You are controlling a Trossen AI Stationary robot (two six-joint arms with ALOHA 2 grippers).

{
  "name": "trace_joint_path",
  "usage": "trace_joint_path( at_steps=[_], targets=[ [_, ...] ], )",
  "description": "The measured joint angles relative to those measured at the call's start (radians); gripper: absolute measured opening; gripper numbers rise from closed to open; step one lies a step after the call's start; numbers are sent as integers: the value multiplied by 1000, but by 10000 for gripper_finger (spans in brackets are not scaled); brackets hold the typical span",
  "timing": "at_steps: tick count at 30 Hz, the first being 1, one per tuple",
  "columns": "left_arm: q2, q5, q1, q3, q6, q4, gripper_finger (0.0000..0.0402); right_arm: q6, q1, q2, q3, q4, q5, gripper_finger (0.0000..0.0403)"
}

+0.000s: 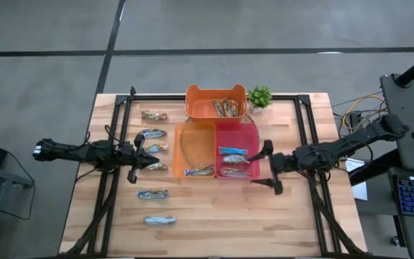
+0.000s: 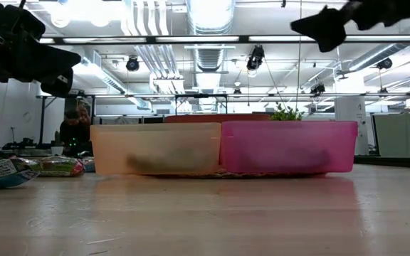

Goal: Pick and place Granola Bars by type
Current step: Put the red granola bar into the pink bin

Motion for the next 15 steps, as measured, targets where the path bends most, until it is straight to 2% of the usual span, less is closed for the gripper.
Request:
trace_joint_path(
  at_steps=[7, 15],
  targets=[
    [0, 0, 0, 0, 0, 0, 0, -31, -1, -114, -112, 22, -18, 359],
    [0, 0, 0, 0, 0, 0, 0, -51, -3, -197, -209, 75, -91, 359]
  ],
)
